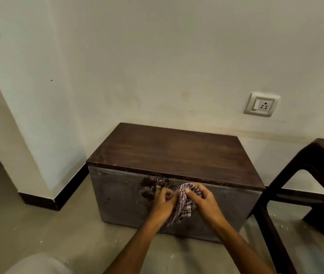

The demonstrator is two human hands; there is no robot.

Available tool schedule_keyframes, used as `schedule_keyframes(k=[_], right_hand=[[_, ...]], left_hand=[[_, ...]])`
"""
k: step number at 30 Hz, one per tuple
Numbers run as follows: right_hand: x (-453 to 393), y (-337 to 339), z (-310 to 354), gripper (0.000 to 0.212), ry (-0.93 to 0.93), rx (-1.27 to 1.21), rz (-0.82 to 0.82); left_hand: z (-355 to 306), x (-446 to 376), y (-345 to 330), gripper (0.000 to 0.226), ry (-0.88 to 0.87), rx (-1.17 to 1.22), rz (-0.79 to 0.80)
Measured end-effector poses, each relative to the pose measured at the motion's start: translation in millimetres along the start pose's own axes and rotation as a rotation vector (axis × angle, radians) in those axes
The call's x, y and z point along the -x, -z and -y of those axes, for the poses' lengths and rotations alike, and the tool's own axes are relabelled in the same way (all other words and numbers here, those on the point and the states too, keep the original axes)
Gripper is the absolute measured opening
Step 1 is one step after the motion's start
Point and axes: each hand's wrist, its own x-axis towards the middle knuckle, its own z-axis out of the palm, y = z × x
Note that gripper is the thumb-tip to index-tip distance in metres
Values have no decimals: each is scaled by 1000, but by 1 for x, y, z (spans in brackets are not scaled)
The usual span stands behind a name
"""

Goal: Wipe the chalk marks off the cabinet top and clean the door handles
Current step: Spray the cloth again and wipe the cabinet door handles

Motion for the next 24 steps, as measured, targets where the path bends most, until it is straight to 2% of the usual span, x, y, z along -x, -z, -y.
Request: schedule_keyframes(k=[3,5,9,11,14,17,19,21,23,24], right_hand=[[7,-10,-26,21,-7,-24,-139],[7,-17,-41,19,5,7,-248],[-3,-29,-63,14,49,134,-425],[-6,-34,-69,14,72,192,-451],[-6,-42,-65,22,64,169,-467],[-4,-44,-60,31,40,139,-478],[-4,-41,-58,27,50,254,-500],[-7,-36,-65,19,41,484,-552],[-12,-31,-75,25,-61,638,-546],[-15,-30,-78,31,-108,624,-506]], left_hand=[[13,3,-12,8,-66,-71,-121],[12,10,-18,6,-77,15,-110],[15,15,-27,43,73,521,53],[25,11,-30,62,87,639,78],[23,9,-34,40,103,577,-24],[27,7,-37,39,120,567,-141],[32,5,-37,35,154,595,-142],[37,3,-36,30,193,660,-128],[39,1,-35,29,214,728,-121],[41,-2,-37,32,229,756,-124]])
